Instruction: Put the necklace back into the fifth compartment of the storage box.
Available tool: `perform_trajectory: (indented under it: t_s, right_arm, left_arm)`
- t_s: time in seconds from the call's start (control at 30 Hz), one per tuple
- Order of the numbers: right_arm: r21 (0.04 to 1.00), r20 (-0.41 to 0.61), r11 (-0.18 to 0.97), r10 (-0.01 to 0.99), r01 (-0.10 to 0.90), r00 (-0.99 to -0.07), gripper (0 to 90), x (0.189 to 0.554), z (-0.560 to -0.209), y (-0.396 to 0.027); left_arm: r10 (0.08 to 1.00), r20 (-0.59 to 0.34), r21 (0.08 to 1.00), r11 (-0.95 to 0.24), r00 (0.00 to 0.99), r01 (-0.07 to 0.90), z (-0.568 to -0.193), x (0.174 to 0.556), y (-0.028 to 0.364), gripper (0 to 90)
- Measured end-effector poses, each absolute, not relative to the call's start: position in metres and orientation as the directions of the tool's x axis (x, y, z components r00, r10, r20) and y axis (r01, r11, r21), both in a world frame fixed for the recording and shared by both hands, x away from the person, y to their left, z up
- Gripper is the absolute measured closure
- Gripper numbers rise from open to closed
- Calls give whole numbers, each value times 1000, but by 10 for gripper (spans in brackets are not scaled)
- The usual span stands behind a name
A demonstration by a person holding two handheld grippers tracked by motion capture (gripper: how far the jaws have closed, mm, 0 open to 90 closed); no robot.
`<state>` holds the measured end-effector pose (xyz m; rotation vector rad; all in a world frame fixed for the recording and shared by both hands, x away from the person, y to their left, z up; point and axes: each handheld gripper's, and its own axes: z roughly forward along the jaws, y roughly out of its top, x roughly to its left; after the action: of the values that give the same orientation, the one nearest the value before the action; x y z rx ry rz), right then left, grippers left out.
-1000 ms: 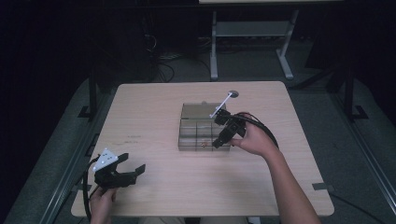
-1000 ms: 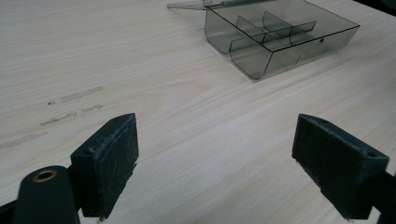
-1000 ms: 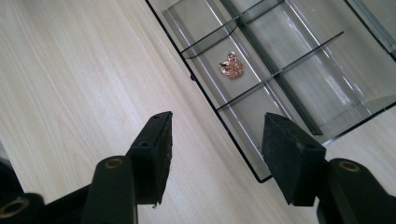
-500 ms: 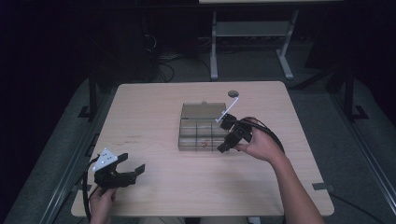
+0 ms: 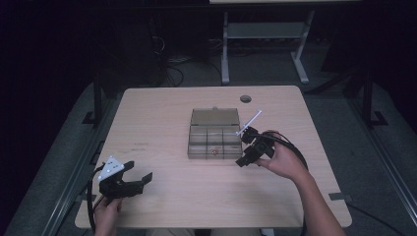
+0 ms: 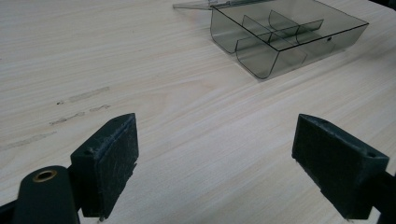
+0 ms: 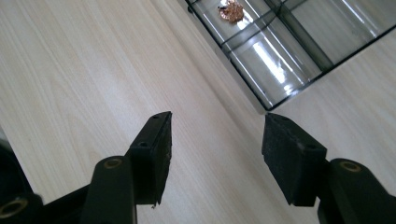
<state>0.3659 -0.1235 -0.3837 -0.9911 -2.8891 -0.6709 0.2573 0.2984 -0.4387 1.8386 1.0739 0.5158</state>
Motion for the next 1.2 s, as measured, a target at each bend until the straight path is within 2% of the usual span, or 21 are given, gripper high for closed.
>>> perform_trajectory:
  t_s: [1.2]
  right_arm:
    - [375,164,630,677,680,-718,399,327,-411,-194]
  left_arm:
    - [845,-75,863,-211,530,458,-438,257,299,143]
